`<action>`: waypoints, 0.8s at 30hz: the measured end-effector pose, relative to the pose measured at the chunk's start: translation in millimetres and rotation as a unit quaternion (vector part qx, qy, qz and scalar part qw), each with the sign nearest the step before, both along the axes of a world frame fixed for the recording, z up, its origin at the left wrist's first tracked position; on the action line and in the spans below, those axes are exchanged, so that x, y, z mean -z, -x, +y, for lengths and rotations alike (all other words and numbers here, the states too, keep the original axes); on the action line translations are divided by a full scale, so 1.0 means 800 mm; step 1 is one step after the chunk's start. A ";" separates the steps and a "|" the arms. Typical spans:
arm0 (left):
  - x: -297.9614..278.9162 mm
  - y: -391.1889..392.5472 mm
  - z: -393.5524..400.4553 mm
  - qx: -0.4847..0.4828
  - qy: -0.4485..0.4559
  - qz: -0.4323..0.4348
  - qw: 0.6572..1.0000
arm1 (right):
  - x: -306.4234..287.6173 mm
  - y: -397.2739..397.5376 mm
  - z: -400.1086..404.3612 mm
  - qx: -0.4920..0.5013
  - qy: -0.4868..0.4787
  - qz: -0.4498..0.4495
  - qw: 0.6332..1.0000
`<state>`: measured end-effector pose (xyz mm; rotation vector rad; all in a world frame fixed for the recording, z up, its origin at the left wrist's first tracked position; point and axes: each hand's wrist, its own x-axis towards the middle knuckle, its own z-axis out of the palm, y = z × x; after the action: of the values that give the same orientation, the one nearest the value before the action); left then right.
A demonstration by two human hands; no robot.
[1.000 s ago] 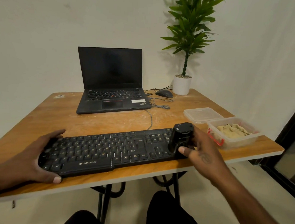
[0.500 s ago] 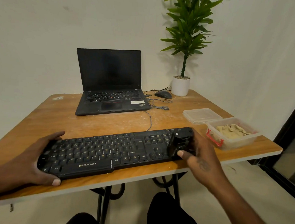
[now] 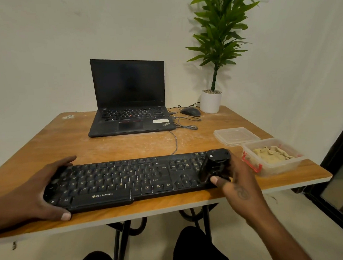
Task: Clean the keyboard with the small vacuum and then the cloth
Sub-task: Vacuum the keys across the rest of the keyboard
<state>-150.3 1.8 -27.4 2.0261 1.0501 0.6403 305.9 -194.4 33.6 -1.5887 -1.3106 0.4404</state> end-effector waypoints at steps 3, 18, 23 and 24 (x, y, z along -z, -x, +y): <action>-0.003 -0.001 -0.004 0.003 0.005 0.008 1.000 | -0.002 -0.026 -0.007 0.029 0.011 0.031 0.999; 0.009 0.009 0.006 -0.021 -0.045 0.123 0.991 | -0.011 -0.045 0.063 0.038 0.009 -0.034 0.999; 0.008 0.006 0.016 -0.009 -0.058 0.125 0.990 | -0.023 -0.044 0.110 0.015 0.012 -0.036 0.999; 0.010 0.008 0.017 -0.018 -0.061 0.128 0.990 | -0.024 -0.046 0.109 0.015 0.014 -0.034 0.999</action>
<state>-156.5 15.5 -35.8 2.2444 1.2253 0.4804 342.5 -107.1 52.9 -1.6567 -1.3355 0.3917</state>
